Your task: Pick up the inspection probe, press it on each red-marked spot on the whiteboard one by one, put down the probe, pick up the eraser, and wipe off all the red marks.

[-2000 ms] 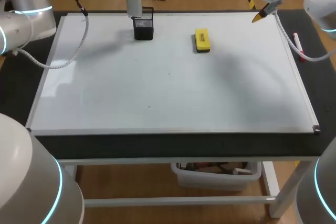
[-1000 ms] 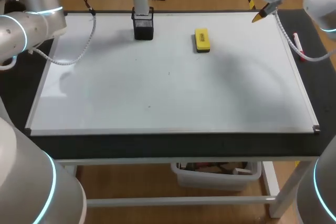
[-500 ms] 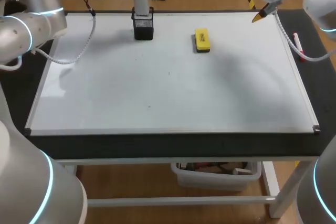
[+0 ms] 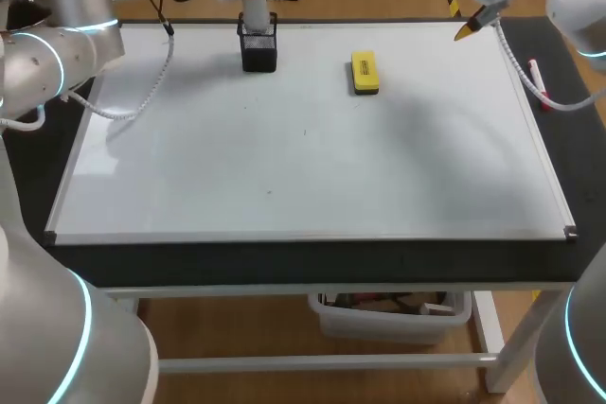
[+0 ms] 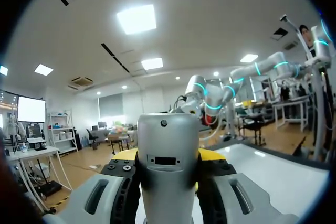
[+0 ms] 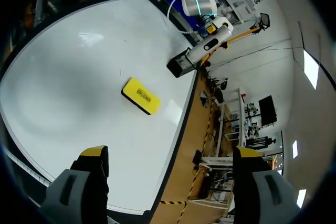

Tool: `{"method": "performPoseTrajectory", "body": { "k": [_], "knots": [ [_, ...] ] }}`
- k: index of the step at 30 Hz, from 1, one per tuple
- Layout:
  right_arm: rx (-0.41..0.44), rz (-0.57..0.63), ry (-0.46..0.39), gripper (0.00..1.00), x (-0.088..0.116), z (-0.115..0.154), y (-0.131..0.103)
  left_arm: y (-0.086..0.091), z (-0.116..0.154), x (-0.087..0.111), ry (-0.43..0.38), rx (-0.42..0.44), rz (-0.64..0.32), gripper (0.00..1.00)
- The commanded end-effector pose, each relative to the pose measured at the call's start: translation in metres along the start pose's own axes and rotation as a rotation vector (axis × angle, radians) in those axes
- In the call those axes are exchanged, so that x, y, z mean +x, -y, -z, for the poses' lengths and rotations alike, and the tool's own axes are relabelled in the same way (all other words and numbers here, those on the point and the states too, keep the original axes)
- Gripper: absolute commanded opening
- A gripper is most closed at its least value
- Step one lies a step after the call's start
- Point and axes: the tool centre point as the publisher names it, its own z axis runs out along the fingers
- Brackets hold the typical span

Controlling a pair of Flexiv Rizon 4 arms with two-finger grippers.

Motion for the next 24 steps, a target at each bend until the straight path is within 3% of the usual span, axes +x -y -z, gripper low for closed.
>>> {"method": "performPoseTrajectory", "body": {
  "k": [1,24],
  "knots": [
    [-0.001,0.003,-0.003,1.00,0.000,0.001,0.001,-0.012,0.001,-0.009,-0.138,0.015,0.004,0.00],
    [-0.001,0.003,-0.003,1.00,0.000,0.001,0.001,-0.049,0.001,-0.019,-0.147,0.011,0.058,0.00]
  ]
}}
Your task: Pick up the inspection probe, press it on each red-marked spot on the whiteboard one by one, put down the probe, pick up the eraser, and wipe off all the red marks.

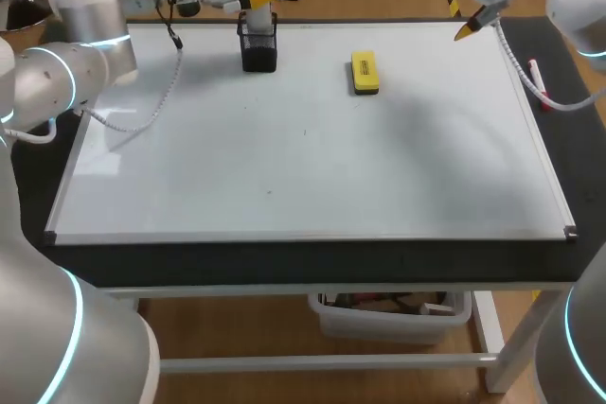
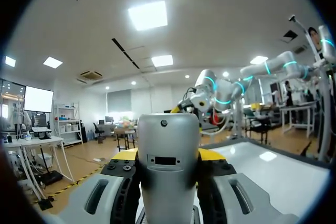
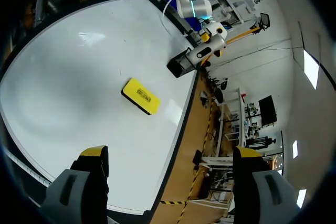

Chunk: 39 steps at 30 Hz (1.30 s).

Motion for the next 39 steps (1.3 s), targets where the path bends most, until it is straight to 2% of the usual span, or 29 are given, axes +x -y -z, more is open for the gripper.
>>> {"method": "performPoseTrajectory", "body": {
  "k": [1,26,39],
  "knots": [
    [-0.001,0.003,-0.003,1.00,0.000,0.001,0.001,-0.012,0.001,-0.010,-0.230,0.017,0.011,0.00],
    [-0.001,0.003,-0.003,1.00,0.000,0.001,0.001,-0.041,0.006,-0.018,-0.275,0.013,0.054,0.00],
    [-0.001,0.003,-0.003,1.00,0.000,0.001,0.001,-0.049,0.006,-0.021,-0.278,0.017,0.084,0.00]
  ]
}}
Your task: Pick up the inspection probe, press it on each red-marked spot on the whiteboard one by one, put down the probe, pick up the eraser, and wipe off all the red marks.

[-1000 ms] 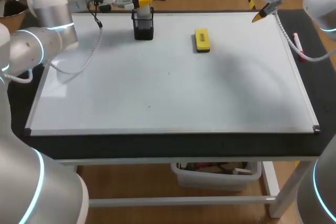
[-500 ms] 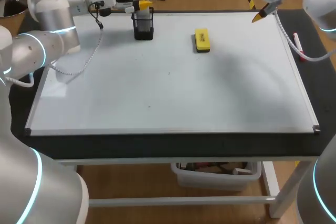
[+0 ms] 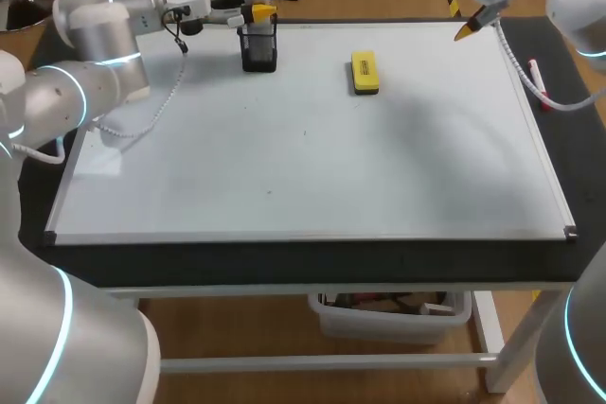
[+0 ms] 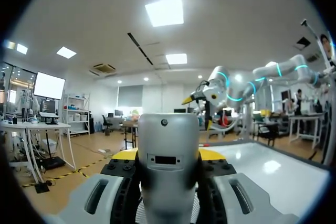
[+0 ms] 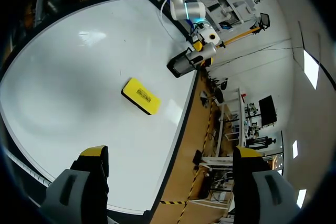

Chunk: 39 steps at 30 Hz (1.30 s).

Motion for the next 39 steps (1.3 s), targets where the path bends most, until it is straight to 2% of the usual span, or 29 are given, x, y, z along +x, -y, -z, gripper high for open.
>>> {"method": "performPoseTrajectory", "body": {
  "k": [1,2,4,7,9,10,11,20,24,34,39],
  "knots": [
    [-0.001,0.003,-0.003,1.00,0.000,0.000,0.001,-0.006,-0.001,-0.009,-0.373,0.005,0.002,0.00],
    [-0.001,0.003,-0.003,1.00,0.000,0.000,0.001,-0.006,-0.002,-0.010,-0.374,0.004,0.002,0.00],
    [-0.001,0.003,-0.003,1.00,0.000,0.000,0.001,-0.006,-0.002,-0.010,-0.378,-0.001,0.001,0.06],
    [-0.001,0.003,-0.003,1.00,0.000,0.000,0.001,-0.006,-0.002,-0.011,-0.379,-0.006,0.000,0.07],
    [-0.001,0.003,-0.003,1.00,0.000,0.000,0.001,-0.005,-0.002,-0.012,-0.378,-0.008,0.001,0.33],
    [-0.001,0.003,-0.003,1.00,0.000,0.000,0.001,-0.005,-0.002,-0.012,-0.378,-0.010,0.000,0.63],
    [-0.001,0.003,-0.003,1.00,0.000,0.000,0.001,-0.004,-0.002,-0.012,-0.378,-0.011,0.000,1.00],
    [-0.001,0.003,-0.003,1.00,0.000,0.000,0.001,0.008,0.008,-0.012,-0.341,-0.025,-0.024,1.00],
    [-0.001,0.003,-0.003,1.00,0.000,0.000,0.001,0.014,0.016,-0.009,-0.290,-0.049,-0.043,1.00],
    [-0.001,0.003,-0.003,1.00,0.000,0.000,0.001,0.026,0.054,0.000,-0.032,-0.118,-0.056,1.00],
    [-0.001,0.003,-0.003,1.00,0.000,0.000,0.001,0.034,0.076,0.015,0.043,-0.131,-0.082,1.00]
  ]
}}
